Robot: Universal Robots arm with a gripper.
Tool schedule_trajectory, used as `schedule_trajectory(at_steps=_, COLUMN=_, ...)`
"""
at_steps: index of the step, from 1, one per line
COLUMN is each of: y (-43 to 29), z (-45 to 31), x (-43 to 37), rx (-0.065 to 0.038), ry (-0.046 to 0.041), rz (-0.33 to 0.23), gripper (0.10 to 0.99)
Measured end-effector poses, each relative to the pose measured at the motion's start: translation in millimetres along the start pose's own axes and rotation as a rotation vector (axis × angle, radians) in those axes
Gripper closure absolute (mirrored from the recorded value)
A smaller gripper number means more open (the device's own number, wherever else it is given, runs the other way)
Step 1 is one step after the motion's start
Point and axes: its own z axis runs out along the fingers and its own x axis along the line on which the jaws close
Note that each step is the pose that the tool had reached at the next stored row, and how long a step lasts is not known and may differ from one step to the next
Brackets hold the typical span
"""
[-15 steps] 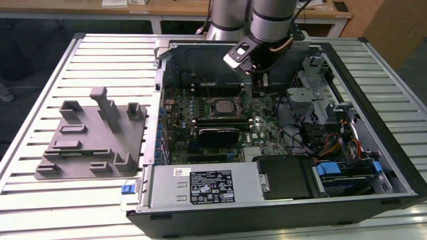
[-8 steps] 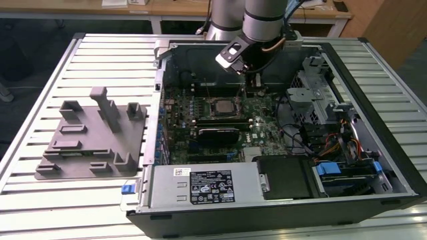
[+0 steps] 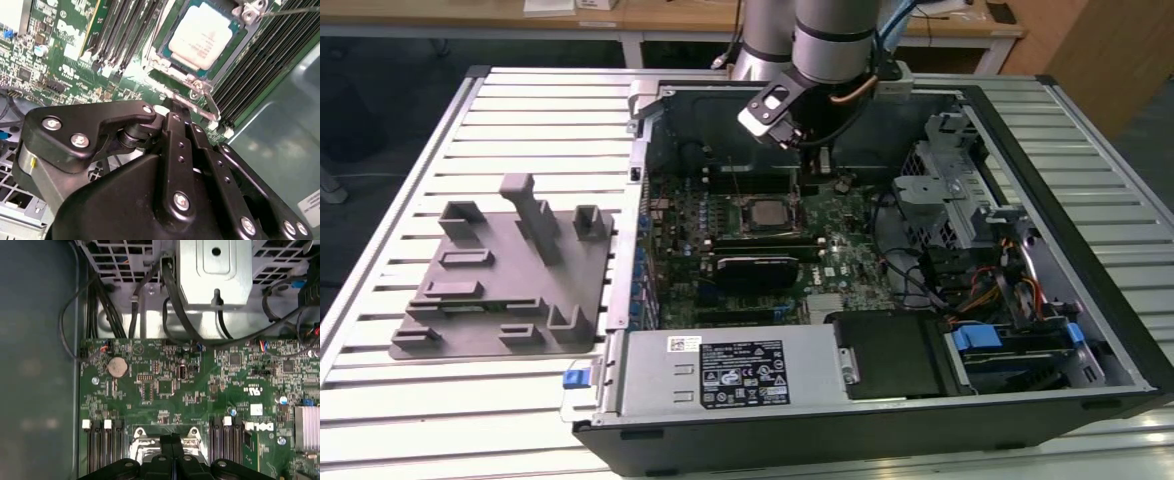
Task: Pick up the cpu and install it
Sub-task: 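Close the cpu cover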
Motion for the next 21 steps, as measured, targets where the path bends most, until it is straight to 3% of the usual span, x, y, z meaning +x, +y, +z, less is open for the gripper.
schedule_trajectory(at_steps=5, y=-8.5, z=-0.4, x=-0.2, rx=0.0, ry=-0.0002, rz=0.0, gripper=0.98)
schedule_trajectory(at_steps=10, y=-21.3, z=0.2, x=-0.5, rx=0.0, ry=-0.0001, rz=0.0, gripper=0.98)
schedule_trajectory(at_steps=21, y=-36.6, z=12.4, x=-2.0, rx=0.009, ry=-0.0008, rz=0.0, gripper=0.98)
